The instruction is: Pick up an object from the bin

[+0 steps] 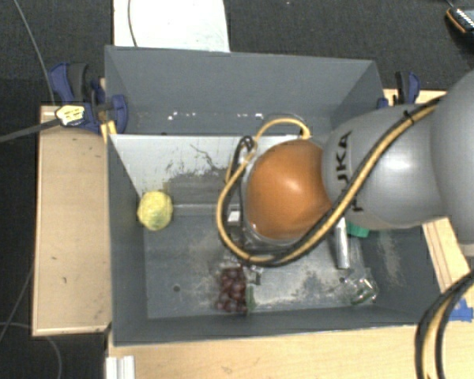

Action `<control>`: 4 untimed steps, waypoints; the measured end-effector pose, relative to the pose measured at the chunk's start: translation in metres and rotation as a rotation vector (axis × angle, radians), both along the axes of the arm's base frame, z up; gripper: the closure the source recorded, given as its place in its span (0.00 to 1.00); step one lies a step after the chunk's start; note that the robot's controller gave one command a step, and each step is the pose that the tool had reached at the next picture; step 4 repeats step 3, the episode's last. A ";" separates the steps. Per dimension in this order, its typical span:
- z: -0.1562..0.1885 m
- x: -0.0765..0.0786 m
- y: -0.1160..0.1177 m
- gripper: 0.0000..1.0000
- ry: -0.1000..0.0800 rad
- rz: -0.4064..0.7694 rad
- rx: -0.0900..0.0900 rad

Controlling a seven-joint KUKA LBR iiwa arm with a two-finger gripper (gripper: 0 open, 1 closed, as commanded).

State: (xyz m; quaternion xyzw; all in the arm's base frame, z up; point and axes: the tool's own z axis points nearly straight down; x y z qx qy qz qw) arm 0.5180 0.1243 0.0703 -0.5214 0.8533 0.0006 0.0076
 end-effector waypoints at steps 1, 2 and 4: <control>0.018 -0.002 0.000 1.00 0.005 -0.003 0.000; 0.051 -0.001 0.000 1.00 0.002 -0.003 0.000; 0.086 -0.002 0.000 1.00 0.007 -0.004 0.000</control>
Offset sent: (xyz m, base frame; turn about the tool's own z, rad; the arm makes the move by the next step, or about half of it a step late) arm -0.0015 0.0001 0.0149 0.0013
